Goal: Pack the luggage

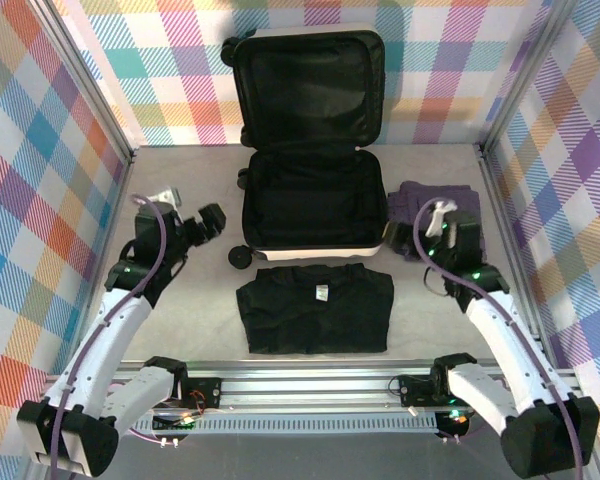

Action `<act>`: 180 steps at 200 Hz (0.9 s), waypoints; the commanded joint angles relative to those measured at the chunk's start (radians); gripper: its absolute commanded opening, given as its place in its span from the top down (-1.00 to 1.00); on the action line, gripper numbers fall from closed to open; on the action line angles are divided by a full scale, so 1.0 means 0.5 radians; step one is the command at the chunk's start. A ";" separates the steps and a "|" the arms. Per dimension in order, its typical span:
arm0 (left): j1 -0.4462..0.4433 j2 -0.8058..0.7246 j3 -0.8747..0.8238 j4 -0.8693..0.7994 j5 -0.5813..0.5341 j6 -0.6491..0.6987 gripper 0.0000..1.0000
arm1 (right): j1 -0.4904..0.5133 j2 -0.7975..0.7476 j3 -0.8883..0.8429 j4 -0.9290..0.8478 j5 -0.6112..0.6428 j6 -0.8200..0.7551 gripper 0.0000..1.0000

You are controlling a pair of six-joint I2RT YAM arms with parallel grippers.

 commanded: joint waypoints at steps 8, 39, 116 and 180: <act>-0.222 -0.209 -0.238 -0.766 0.082 -0.496 -1.00 | 0.228 -0.088 -0.205 -0.284 0.044 0.367 -0.98; -0.474 -0.391 -0.483 -0.837 0.107 -0.743 -1.00 | 0.373 -0.056 -0.354 -0.391 -0.018 0.512 -0.99; -0.767 0.199 -0.461 -0.534 0.281 -0.644 -1.00 | 0.472 0.263 -0.372 -0.434 -0.145 0.551 -0.98; -0.769 0.642 -0.294 -0.433 0.380 -0.518 -1.00 | 0.472 0.479 -0.327 -0.409 -0.152 0.529 -0.98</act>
